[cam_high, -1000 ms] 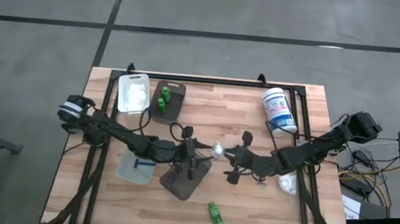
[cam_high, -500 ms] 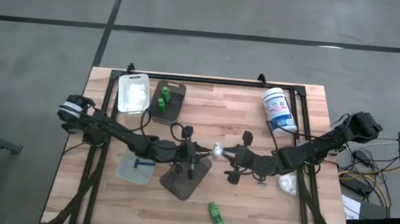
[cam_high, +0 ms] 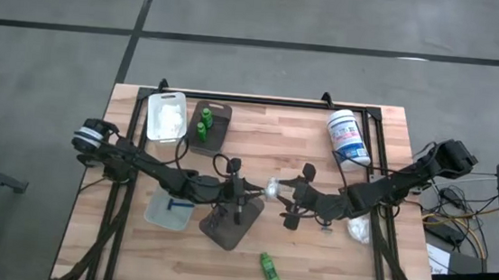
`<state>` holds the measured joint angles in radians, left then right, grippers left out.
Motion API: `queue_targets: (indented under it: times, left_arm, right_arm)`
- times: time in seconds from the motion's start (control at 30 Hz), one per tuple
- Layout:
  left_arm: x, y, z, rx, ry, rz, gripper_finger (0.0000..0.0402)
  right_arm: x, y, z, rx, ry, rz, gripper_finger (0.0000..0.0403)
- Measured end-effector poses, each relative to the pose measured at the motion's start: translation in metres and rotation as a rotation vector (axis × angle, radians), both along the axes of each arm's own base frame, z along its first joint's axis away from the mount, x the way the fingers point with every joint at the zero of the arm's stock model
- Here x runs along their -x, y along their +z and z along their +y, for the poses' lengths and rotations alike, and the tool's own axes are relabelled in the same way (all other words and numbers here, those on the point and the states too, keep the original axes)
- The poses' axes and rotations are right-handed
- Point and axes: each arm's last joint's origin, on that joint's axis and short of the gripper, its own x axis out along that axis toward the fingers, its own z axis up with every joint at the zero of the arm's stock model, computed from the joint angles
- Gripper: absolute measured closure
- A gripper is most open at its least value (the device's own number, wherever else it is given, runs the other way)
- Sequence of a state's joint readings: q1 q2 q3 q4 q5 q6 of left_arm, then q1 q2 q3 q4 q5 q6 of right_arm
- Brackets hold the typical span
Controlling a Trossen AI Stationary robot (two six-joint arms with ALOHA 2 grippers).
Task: Pick & Place Travel size toiletries
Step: Put the cotton pack into the white bin
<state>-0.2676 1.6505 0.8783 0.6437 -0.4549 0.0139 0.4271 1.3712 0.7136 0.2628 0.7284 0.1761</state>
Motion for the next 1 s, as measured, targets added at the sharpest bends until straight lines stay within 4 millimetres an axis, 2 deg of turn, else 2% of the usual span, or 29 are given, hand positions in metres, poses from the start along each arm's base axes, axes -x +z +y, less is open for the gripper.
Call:
queue_targets:
  times: [0.23,0.47,0.77,1.0]
  left_arm:
    - [0.000,0.000,0.000,-0.001,0.000,0.005,0.0373]
    - [0.001,-0.001,0.001,-0.007,0.003,0.024,0.0375]
    - [0.010,0.008,0.008,-0.004,0.032,0.078,0.0376]
    - [0.017,0.017,0.010,-0.006,0.037,0.085,0.0376]
  right_arm:
    - [0.002,-0.002,-0.001,0.012,0.004,0.031,0.0173]
    - [0.003,-0.005,-0.001,0.020,0.005,0.058,0.0131]
    - [0.009,0.002,-0.003,-0.002,0.050,0.067,0.0107]
    - [0.015,0.003,-0.005,-0.024,0.033,0.097,0.0110]
